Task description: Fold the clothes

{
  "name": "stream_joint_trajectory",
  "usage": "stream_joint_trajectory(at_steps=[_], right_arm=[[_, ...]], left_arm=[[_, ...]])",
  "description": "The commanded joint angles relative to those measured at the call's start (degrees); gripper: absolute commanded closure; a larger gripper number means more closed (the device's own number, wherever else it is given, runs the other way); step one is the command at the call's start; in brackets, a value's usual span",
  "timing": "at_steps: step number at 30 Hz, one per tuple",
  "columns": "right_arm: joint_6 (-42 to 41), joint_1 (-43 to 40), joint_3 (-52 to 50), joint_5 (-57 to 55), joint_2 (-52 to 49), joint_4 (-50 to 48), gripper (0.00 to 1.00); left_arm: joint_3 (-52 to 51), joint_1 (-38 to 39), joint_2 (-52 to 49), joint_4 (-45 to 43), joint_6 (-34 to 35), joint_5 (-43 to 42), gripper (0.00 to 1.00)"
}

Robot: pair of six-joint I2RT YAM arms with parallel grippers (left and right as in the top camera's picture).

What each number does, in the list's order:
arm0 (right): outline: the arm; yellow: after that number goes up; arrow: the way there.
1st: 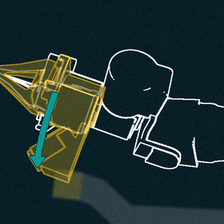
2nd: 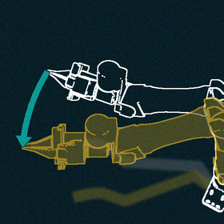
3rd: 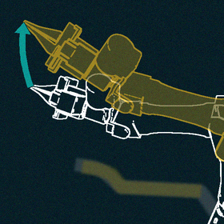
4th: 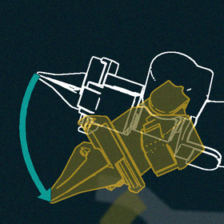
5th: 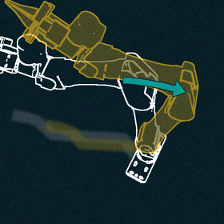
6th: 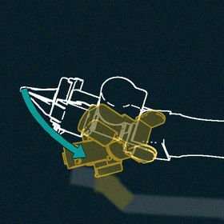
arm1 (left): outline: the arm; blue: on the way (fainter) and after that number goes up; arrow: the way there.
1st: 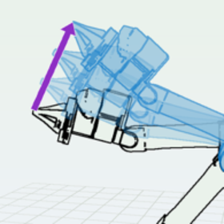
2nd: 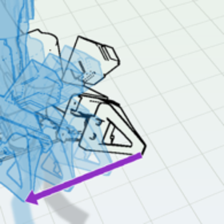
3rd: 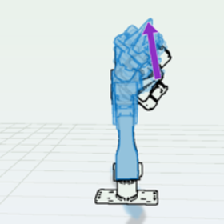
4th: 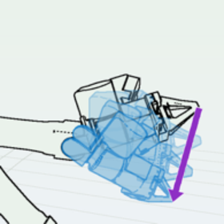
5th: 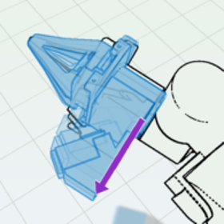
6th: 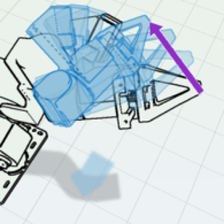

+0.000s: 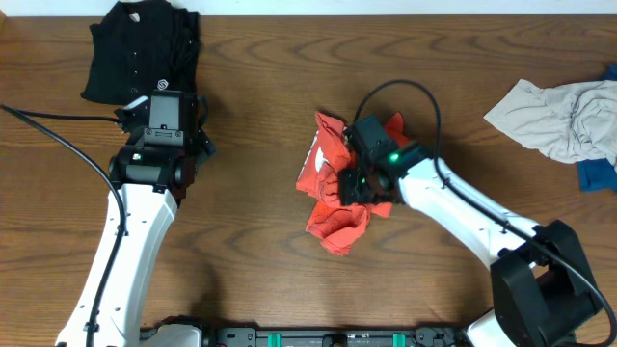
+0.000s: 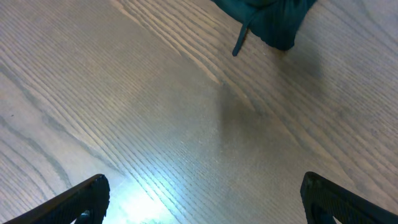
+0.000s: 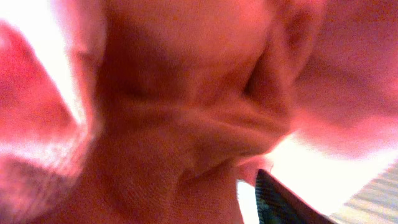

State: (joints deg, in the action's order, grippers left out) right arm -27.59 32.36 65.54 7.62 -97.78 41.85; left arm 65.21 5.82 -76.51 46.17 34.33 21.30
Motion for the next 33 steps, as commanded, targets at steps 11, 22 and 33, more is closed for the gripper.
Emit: stream_joint_trajectory(at_steps=[11,22,33], right_arm=[[3.1,-9.3,3.3,-2.2,-0.1,2.4,0.99],[5.9,-15.6,3.3,-4.2,-0.1,2.6,0.99],[5.3,-16.8,0.6,-5.7,-0.5,3.0,0.76]], left_arm=[[-0.6,-0.2,-0.2,0.3,0.3,0.1,0.02],[-0.6,-0.2,-0.2,0.3,0.3,0.1,0.02],[-0.6,-0.2,-0.2,0.3,0.3,0.1,0.02]])
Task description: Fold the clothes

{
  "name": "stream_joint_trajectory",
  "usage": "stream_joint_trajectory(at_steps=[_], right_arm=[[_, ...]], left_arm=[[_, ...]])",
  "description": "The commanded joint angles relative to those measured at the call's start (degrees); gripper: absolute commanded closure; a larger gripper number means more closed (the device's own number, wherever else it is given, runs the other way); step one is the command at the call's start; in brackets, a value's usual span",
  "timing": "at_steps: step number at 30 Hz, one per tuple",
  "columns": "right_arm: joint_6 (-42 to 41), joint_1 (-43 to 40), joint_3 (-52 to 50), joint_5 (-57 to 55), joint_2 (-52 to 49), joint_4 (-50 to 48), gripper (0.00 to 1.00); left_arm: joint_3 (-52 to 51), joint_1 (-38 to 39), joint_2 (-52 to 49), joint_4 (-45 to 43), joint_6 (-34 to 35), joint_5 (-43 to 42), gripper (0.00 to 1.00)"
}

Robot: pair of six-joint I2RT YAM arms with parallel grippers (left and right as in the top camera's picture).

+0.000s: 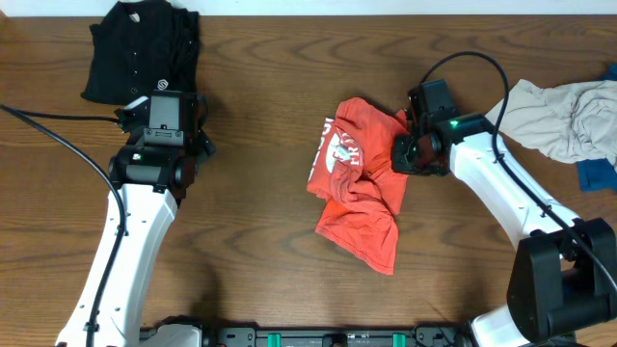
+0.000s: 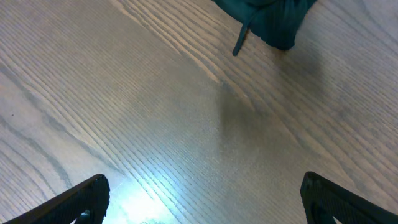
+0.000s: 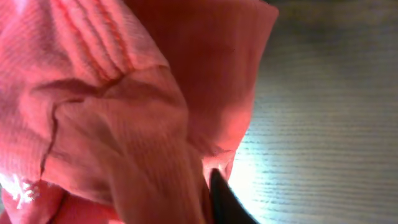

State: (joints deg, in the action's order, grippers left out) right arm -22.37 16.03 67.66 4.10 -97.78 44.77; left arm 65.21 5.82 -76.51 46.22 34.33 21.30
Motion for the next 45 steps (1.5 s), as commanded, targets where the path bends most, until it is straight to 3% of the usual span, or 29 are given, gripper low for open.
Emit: stream_joint_trajectory(at_steps=[1,12,14,16,25,30,34,37,45], right_arm=[[0.1,-0.4,-1.8,-2.9,-0.6,0.0,0.76],[-4.3,-3.0,-2.9,-13.1,-2.4,1.7,0.76],[-4.4,-3.9,-2.9,-13.1,-2.4,2.5,0.71],[-4.4,-4.6,-2.9,-13.1,-2.4,3.7,0.58],[-4.3,-4.5,1.0,-8.3,-0.9,8.6,0.56],[0.4,-3.6,6.4,2.8,2.3,11.3,0.55],[8.8,-1.5,7.6,12.6,4.7,11.0,0.5],[13.8,2.2,7.2,13.2,4.5,11.7,0.45],[15.4,13.1,3.9,10.7,0.2,6.1,0.39]], left_arm=[[-0.6,-0.2,-0.2,0.3,0.3,0.1,0.02],[-0.6,-0.2,-0.2,0.5,0.3,0.1,0.02],[-0.6,-0.2,-0.2,0.5,0.3,0.1,0.02],[-0.6,-0.2,-0.2,0.5,0.3,0.1,0.02],[-0.7,-0.2,-0.2,0.5,0.3,0.1,0.02],[-0.8,-0.2,-0.2,0.5,0.3,0.1,0.02],[-1.0,-0.2,-0.2,0.5,0.3,0.1,0.02],[-1.0,-0.2,-0.2,0.4,0.3,0.1,0.02],[-1.0,-0.2,-0.2,0.2,0.3,0.1,0.02]])
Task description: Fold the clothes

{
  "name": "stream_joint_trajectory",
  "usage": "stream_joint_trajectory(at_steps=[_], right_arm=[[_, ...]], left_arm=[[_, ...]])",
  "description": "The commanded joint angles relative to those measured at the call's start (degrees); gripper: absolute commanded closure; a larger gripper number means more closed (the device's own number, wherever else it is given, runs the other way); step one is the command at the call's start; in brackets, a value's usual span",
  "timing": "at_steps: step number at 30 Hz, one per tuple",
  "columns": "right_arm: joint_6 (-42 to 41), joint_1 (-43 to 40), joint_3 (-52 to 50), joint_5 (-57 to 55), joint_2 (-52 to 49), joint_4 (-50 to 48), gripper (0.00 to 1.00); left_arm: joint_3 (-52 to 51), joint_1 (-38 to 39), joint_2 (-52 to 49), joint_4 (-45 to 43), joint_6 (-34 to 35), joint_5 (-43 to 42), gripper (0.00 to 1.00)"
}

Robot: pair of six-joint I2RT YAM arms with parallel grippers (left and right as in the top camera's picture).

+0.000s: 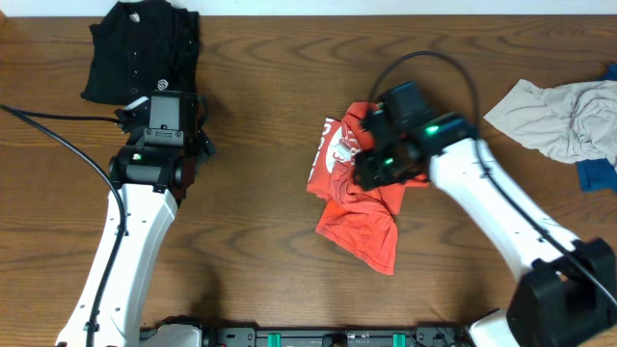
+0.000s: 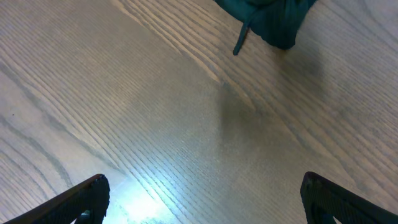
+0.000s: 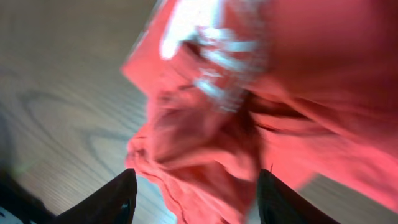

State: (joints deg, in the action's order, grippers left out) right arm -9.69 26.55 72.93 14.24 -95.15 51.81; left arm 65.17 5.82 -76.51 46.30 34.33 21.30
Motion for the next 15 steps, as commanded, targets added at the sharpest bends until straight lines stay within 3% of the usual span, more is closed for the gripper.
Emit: stream_joint_trajectory(at_steps=[1,12,15], right_arm=[[2.7,3.6,-1.4,0.2,-3.4,-1.6,0.39],[-1.1,5.2,-1.4,-6.4,-10.2,-2.8,0.4],[-2.2,5.2,-1.4,-7.1,-10.3,-3.5,0.46]], left_arm=[[-1.0,-0.2,-0.2,0.2,0.3,0.1,0.02],[-1.0,-0.2,-0.2,0.2,0.3,0.1,0.02],[-1.0,-0.2,-0.2,0.2,0.3,0.1,0.02]])
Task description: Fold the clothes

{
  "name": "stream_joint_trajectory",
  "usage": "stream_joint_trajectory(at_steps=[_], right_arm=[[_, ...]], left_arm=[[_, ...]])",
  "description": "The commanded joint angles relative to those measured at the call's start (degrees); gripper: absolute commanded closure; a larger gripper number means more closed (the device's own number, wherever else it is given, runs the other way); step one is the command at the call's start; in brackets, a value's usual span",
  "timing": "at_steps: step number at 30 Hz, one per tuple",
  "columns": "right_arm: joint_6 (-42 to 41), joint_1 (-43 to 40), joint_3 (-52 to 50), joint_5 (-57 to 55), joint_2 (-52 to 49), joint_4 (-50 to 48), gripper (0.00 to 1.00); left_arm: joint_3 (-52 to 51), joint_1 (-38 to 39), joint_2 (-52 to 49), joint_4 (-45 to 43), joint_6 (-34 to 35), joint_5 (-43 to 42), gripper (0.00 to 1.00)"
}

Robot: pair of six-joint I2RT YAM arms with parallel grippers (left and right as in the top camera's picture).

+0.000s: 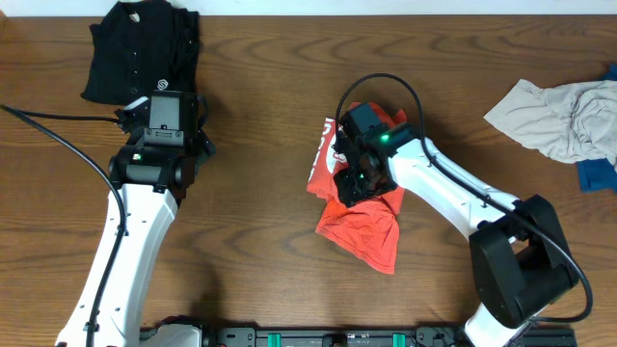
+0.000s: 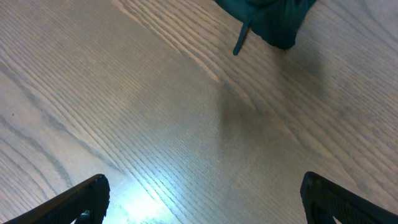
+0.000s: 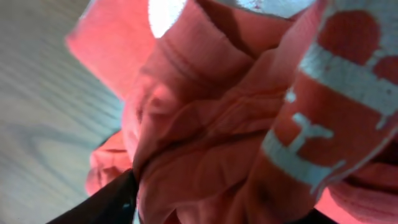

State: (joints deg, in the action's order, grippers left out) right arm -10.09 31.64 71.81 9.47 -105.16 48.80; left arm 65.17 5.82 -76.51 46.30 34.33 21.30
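A crumpled red shirt (image 1: 359,224) with white lettering lies in the middle of the table. My right gripper (image 1: 355,181) is pressed down into its upper left part. In the right wrist view red cloth (image 3: 224,124) fills the frame and bunches between the jaws. Only the left finger (image 3: 115,202) shows clearly, standing wide to the side, so the gripper (image 3: 214,211) looks open around the fabric. My left gripper (image 1: 166,146) hangs open (image 2: 202,196) over bare wood, just below a folded black garment (image 1: 140,48).
A beige garment (image 1: 559,116) lies heaped at the right edge over a blue cloth (image 1: 598,175). An edge of the black garment (image 2: 267,18) shows at the top of the left wrist view. Cables trail from both arms.
My right gripper has moved left and down, from just above the shirt's middle onto its left part, with cloth now bunched between the open jaws. The left arm has not moved.
First my right gripper was shut on the bunched red shirt at the table's middle. Then it held the shirt's right edge, with the shirt drawn out flatter. Later it was open above the shirt, and now it sits pressed into the left part. The left arm stayed still.
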Motion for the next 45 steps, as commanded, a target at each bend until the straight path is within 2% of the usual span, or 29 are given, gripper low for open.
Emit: stream_joint_trajectory(at_steps=[1,4,12,20,34,41,45], right_arm=[[-2.4,0.0,-0.3,-2.6,-0.2,-0.6,0.52],[-4.4,-0.4,-0.3,-4.9,-0.2,-0.6,0.72],[-5.7,-4.2,0.7,-5.7,-0.2,1.9,0.98],[-5.2,-7.6,4.9,-5.8,2.2,5.7,0.99],[-4.7,-14.2,5.0,-8.4,3.3,7.7,0.99],[-2.0,-17.8,5.0,4.4,3.4,6.9,0.99],[-1.8,-20.0,5.1,5.5,3.9,7.6,0.99]], left_arm=[[-1.0,-0.2,-0.2,0.2,0.3,0.1,0.02],[-1.0,-0.2,-0.2,0.2,0.3,0.1,0.02],[-1.0,-0.2,-0.2,0.2,0.3,0.1,0.02],[-1.0,-0.2,-0.2,0.2,0.3,0.1,0.02],[-1.0,-0.2,-0.2,0.2,0.3,0.1,0.02],[-1.0,-0.2,-0.2,0.2,0.3,0.1,0.02],[-1.0,-0.2,-0.2,0.2,0.3,0.2,0.02]])
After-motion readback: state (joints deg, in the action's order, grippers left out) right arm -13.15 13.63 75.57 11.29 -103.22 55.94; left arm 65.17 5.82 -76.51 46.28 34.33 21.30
